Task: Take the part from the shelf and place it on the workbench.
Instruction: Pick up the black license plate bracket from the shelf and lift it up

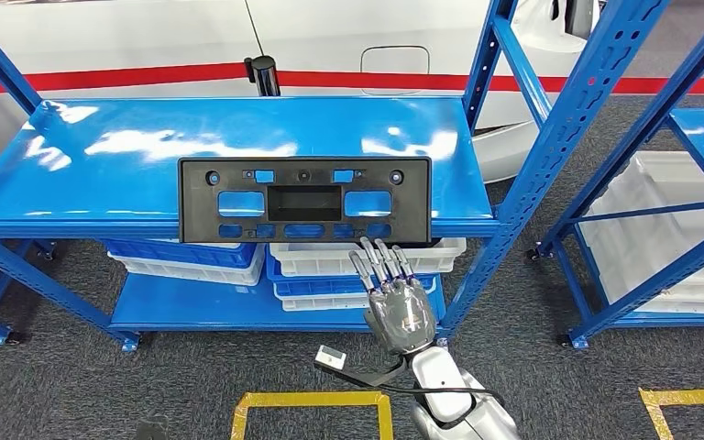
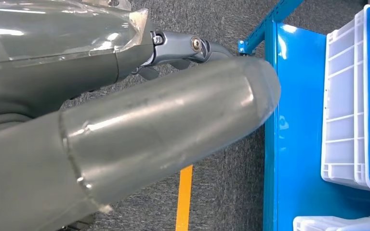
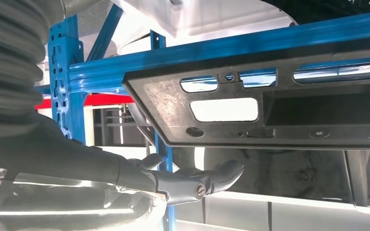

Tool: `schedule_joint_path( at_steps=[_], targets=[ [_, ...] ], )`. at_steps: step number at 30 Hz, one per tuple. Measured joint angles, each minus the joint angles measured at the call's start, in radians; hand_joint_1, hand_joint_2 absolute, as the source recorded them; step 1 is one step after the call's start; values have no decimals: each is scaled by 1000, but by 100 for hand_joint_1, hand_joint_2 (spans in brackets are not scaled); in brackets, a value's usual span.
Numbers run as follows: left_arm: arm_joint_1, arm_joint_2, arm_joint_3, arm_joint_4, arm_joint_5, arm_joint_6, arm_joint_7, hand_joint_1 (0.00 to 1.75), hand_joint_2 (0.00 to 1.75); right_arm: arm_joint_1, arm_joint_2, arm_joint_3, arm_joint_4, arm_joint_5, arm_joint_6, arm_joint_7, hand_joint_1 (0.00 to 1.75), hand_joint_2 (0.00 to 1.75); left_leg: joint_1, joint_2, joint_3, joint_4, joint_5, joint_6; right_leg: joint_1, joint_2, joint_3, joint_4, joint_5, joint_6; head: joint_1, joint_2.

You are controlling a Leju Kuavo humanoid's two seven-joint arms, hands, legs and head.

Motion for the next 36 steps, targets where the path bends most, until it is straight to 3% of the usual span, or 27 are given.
schedule_joint_path(
  at_steps=[8,15,27,36],
  targets=[
    [0,-1,-3,0,1,0,0,0,0,-31,17,29,27,0,0,47,0,175,0,0,0,0,0,0,0,0,0,0,0,0,0,0],
    [0,-1,-19,0,-2,-4,0,0,0,-47,14,68,31,0,-1,153,0,175,0,0,0,0,0,0,0,0,0,0,0,0,0,0],
    [-2,-1,-43,1,-3,-3,0,0,0,-15,40,37,-29,0,-3,44,0,175,0,0,1,0,0,0,0,0,0,0,0,0,0,0],
    [-4,-1,-54,1,-9,-10,0,0,0,37,69,-48,-62,0,-4,-47,0,175,0,0,1,0,0,0,0,0,0,0,0,0,0,0]
  ],
)
